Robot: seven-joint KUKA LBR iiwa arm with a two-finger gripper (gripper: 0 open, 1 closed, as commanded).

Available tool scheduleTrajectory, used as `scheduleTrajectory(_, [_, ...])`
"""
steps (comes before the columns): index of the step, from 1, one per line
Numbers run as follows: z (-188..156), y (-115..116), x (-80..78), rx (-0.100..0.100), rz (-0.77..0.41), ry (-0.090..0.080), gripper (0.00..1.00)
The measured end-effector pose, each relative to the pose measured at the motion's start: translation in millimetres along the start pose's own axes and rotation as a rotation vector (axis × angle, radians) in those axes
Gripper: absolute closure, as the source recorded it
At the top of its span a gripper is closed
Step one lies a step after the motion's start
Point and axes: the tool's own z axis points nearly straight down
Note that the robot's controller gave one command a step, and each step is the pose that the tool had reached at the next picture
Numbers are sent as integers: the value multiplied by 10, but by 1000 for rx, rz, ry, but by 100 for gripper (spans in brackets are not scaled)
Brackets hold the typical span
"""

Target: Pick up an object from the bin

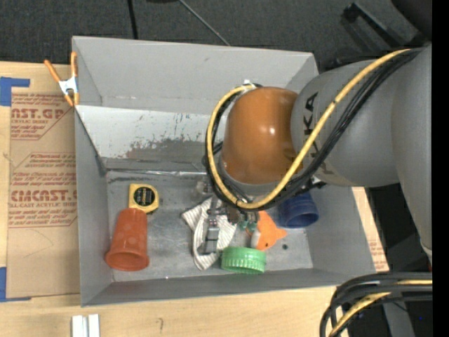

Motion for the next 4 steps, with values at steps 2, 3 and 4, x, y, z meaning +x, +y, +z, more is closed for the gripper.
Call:
scheduleTrajectory(2, [1054, -622, -281, 5, 84, 6, 100])
scheduleTrajectory(3, [1054, -622, -281, 4, 84, 6, 100])
scheduleTrajectory(4, [1054, -621, -281, 4, 84, 6, 100])
